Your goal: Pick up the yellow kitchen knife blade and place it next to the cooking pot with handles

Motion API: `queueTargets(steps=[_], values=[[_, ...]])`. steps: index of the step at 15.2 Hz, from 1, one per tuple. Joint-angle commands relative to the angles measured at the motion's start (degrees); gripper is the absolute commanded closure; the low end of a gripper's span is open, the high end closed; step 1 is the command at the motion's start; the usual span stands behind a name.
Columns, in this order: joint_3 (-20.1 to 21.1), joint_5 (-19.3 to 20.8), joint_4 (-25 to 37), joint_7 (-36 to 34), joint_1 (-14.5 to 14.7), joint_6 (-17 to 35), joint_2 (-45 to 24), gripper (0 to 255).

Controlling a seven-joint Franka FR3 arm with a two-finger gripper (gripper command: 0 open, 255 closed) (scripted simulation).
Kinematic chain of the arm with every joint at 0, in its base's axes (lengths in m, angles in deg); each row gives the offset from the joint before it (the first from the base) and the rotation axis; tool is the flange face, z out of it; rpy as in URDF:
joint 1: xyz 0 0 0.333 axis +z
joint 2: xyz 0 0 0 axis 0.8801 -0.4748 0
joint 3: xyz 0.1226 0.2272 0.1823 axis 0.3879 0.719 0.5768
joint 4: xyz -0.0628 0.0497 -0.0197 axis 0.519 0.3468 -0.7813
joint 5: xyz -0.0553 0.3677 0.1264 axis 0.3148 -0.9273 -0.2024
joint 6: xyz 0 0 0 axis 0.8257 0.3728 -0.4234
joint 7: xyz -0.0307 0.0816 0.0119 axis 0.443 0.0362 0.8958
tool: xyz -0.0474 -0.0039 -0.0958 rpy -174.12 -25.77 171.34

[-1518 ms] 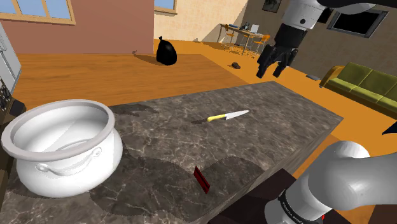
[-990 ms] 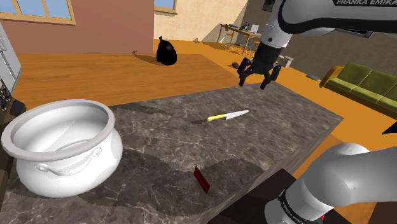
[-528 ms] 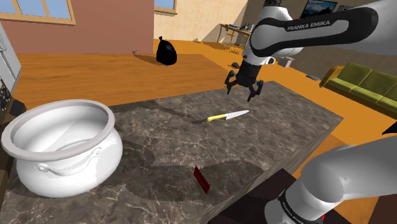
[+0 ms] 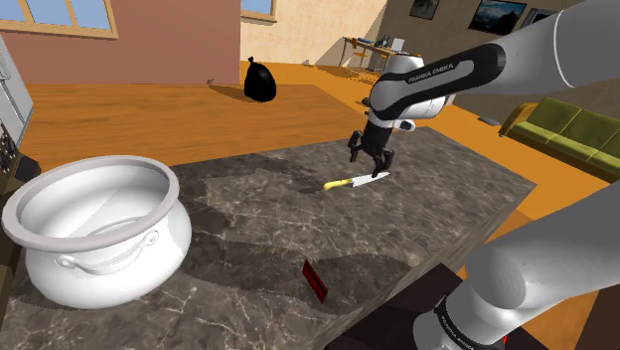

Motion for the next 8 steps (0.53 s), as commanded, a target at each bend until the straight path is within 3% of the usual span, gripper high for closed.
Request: queueTargets(steps=[1, 8], values=[[0.27, 0.05, -0.18, -5.72, -1.23, 2.77, -2.81, 0], [0.51, 0.39, -2.52, -6.04, -1.19, 8.73, -6.44, 0]])
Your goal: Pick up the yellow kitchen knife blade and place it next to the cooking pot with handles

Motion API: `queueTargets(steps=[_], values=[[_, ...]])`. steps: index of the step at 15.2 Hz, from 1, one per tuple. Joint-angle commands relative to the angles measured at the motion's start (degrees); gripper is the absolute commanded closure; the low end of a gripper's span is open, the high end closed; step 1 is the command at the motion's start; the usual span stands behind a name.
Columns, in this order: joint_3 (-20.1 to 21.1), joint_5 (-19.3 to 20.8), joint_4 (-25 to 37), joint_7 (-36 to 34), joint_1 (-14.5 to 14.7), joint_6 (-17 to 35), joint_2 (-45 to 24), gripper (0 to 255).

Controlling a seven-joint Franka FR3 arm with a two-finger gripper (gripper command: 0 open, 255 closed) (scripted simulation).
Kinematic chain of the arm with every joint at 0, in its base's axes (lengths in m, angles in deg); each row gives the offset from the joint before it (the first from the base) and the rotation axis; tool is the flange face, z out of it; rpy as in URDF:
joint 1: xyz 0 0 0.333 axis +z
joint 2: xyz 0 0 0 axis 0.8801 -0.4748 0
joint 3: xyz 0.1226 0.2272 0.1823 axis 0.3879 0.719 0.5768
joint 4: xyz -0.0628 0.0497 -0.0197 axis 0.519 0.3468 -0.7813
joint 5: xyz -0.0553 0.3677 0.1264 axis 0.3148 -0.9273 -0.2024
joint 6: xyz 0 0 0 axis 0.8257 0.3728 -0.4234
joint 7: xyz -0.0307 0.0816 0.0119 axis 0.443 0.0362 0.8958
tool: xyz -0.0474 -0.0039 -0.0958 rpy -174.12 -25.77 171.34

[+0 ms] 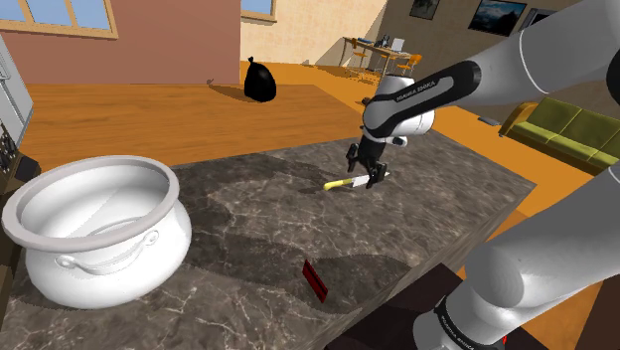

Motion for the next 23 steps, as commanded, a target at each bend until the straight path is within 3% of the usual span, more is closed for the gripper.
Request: queueTargets(steps=[1, 8, 9, 18, 23], values=[[0.0, 0.13, -0.51, -0.02, -0.07, 1.5, -0.97, 0], [0.0, 0.13, -0.51, -0.02, -0.07, 1.5, -0.97, 0], [0.0, 0.13, -0.51, -0.02, -0.07, 1.5, -0.97, 255], [0.0, 0.13, -0.5, -0.02, -0.07, 1.5, -0.97, 255], [-0.16, -0.15, 1.05, 0.17, -0.03, -2.77, 1.75, 255]])
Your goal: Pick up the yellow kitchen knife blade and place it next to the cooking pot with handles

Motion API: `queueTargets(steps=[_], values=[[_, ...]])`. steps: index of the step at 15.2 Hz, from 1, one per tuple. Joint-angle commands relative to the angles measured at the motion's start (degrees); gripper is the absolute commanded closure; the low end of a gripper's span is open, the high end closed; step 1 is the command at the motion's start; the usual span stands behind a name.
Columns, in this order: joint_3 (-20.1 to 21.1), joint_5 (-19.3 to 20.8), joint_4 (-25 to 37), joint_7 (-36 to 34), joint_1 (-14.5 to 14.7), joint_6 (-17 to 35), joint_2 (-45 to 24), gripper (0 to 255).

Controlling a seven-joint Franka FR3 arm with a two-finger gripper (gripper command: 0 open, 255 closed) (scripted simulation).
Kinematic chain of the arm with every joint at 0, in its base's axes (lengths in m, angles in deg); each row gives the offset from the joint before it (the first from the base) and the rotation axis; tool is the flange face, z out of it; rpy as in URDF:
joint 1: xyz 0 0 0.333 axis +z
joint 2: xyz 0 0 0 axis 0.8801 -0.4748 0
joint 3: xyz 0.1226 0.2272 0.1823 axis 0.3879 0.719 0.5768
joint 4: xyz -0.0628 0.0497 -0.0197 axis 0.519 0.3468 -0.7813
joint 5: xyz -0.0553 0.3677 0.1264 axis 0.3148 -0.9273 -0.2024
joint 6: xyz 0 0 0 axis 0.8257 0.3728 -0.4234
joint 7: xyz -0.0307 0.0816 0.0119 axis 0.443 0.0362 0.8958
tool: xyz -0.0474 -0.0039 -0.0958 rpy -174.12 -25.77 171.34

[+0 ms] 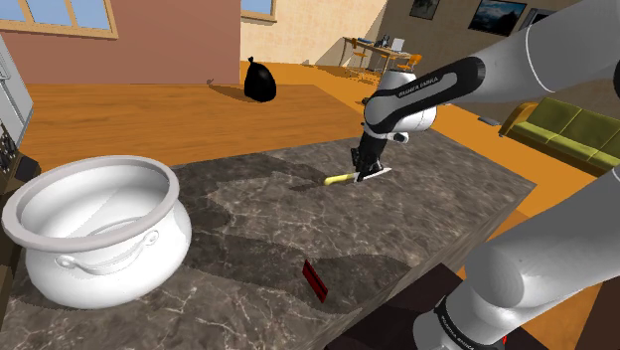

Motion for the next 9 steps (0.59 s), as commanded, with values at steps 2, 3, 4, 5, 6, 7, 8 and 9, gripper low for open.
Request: queueTargets(steps=[2, 3, 4, 5, 6, 7, 8, 9], values=[[-0.22, -0.13, 1.02, 0.29, -0.06, -2.67, 1.62, 255], [-0.25, -0.16, 1.4, 0.31, -0.06, -3.51, 2.09, 255], [-0.29, -0.19, 1.78, 0.33, -0.06, -4.35, 2.54, 255], [-0.32, -0.22, 2.19, 0.35, -0.05, -5.19, 2.99, 255], [-0.36, -0.25, 2.6, 0.37, -0.05, -6.03, 3.41, 255], [-0.39, -0.27, 3.02, 0.38, -0.05, -6.87, 3.82, 255], [-0.43, -0.29, 3.46, 0.39, -0.05, -7.7, 4.22, 255], [-0.46, -0.31, 3.91, 0.41, -0.05, -8.53, 4.6, 255]])
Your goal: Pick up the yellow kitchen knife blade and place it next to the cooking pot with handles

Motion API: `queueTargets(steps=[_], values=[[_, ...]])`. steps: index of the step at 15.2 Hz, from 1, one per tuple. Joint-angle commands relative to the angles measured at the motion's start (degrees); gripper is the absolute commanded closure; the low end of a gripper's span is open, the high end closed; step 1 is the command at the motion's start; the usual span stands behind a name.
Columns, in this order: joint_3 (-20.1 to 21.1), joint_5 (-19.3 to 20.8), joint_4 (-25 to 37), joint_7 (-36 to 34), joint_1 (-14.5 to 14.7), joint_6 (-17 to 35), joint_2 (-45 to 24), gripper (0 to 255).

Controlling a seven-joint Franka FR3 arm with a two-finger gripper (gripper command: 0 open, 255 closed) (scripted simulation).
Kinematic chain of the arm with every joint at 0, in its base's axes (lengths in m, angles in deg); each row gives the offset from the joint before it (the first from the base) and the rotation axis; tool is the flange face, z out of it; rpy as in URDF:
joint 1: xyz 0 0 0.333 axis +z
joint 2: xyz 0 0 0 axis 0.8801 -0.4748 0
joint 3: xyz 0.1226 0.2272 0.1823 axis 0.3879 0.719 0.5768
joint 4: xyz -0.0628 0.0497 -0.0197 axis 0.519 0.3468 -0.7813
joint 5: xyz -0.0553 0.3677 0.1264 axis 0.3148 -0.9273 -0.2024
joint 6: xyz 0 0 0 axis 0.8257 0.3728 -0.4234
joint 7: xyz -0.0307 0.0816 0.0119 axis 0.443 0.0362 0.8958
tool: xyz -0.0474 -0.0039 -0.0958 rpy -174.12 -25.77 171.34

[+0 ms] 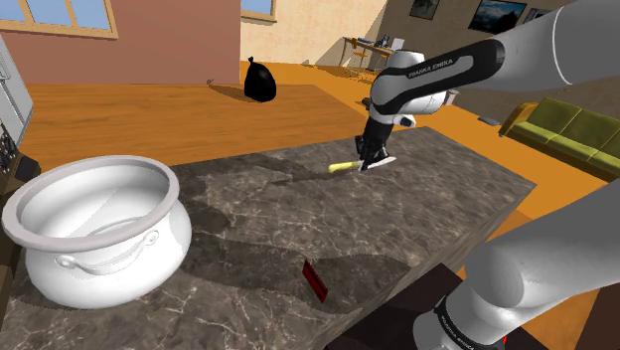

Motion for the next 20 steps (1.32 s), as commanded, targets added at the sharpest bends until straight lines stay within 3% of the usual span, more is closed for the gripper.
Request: queueTargets(steps=[1, 20], values=[[-0.14, -0.03, 0.89, 0.12, -0.04, -1.86, 0.94, 255], [-0.77, 0.03, 11.84, 0.06, -0.15, -17.1, 5.24, 255]])
